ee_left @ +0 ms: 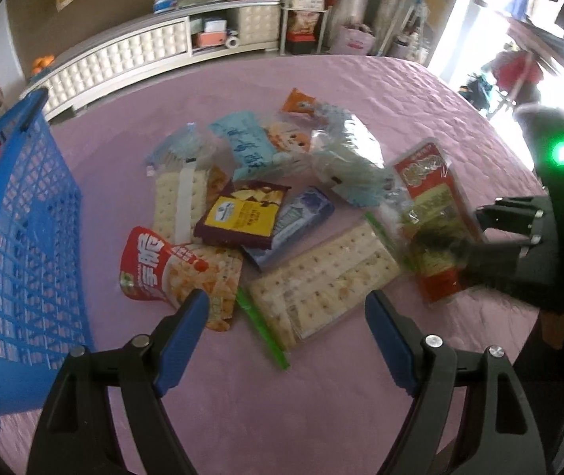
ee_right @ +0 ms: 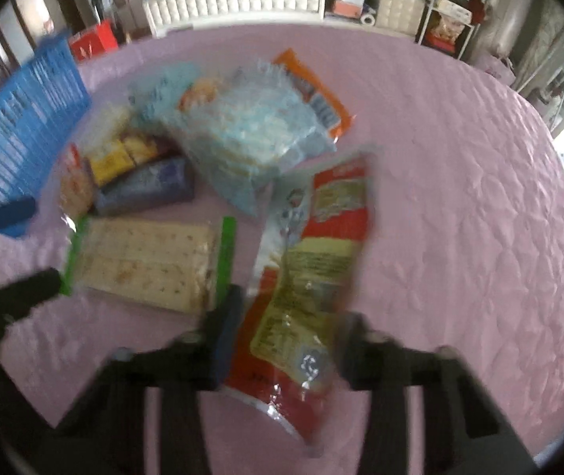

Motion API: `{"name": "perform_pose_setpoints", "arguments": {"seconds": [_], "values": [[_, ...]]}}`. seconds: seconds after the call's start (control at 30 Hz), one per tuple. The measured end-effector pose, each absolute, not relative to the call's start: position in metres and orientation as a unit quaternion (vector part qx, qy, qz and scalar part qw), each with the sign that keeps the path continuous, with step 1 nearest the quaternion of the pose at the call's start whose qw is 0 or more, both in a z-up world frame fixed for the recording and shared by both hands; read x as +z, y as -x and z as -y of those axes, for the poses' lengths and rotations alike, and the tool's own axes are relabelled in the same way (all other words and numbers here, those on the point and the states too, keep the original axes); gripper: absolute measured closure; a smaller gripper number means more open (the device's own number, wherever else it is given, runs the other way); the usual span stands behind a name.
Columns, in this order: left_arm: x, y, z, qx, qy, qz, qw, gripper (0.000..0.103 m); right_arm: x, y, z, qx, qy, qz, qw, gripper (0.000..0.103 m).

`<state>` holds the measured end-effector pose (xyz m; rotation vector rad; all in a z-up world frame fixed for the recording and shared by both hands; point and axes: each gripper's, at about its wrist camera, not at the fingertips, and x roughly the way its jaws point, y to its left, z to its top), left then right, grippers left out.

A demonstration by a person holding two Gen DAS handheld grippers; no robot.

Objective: Organize snacks
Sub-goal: 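Grasp and lift the green-strip cracker pack with left tool while right tool lifts red pouch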

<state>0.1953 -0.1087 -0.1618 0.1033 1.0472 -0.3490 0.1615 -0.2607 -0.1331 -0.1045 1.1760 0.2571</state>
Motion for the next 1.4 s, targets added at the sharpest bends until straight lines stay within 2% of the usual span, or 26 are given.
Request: {"name": "perform_pose_setpoints", "arguments": {"seconds": [0.23, 0.73, 0.77, 0.93, 1.1, 1.4], "values": [[-0.17, -0.21, 0.127, -0.203, -0.085, -0.502, 0.836, 0.024, -0.129, -0.147, 0.291, 0.142, -0.027, -0.558, 0.817, 0.088], [-0.205, -0.237, 0.179, -0.285, -0.179, -0.526, 0.781, 0.024, -0.133, -0.142, 0.308, 0.182, -0.095, -0.551, 0.809, 0.089], [-0.207, -0.24, 0.18, -0.286, -0.18, -0.53, 0.777, 0.028, -0.134, -0.143, 0.309, 0.182, -0.099, -0.551, 0.808, 0.089], [-0.21, -0.25, 0.185, -0.29, -0.18, -0.542, 0.768, 0.029, -0.135, -0.142, 0.314, 0.187, -0.107, -0.55, 0.807, 0.089], [-0.208, -0.25, 0.19, -0.28, -0.165, -0.549, 0.77, 0.038, -0.131, -0.14, 0.315, 0.19, -0.117, -0.547, 0.807, 0.089], [-0.178, -0.217, 0.17, -0.254, -0.115, -0.517, 0.809, 0.042, -0.095, -0.127, 0.292, 0.192, -0.102, -0.522, 0.825, 0.091]]}}
